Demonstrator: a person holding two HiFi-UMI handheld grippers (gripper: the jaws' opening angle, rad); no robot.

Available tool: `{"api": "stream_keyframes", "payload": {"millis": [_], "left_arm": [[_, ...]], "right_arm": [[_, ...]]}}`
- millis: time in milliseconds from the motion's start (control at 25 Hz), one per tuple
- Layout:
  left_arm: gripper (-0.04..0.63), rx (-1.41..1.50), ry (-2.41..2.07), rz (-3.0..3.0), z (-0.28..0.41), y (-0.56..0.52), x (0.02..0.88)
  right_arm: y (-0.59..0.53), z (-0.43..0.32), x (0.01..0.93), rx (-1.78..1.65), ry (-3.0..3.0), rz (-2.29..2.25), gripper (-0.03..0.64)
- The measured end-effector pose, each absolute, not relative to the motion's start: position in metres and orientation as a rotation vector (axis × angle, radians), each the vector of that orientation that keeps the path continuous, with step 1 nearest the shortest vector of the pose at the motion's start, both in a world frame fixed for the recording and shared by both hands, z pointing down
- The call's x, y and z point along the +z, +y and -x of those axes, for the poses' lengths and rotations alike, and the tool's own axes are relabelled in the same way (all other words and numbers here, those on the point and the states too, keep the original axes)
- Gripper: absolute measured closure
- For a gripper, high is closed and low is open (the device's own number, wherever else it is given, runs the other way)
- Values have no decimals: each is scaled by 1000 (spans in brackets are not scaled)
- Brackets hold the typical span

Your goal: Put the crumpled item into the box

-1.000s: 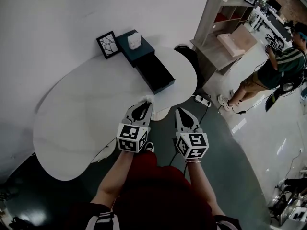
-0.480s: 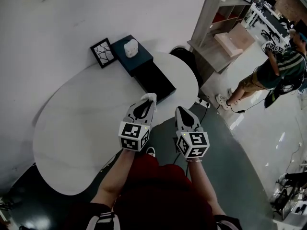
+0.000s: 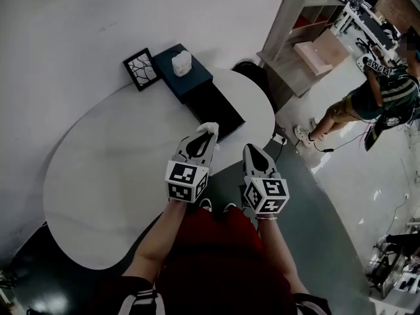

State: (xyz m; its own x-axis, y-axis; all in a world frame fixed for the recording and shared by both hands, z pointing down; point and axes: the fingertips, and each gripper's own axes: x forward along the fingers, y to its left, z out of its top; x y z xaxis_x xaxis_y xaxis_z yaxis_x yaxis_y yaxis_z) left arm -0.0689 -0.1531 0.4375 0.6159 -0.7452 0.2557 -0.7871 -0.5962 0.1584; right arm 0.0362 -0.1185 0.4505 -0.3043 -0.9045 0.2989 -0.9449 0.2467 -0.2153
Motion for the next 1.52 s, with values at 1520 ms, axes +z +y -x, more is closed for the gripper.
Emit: {"api": "stream_keyframes", "payload": {"millis": [1520], "left_arm": [[543,518,-1471,-2318,39,-270,500]], "right_arm": [[-258,-75,481,610,-2526,-1422,601]]}}
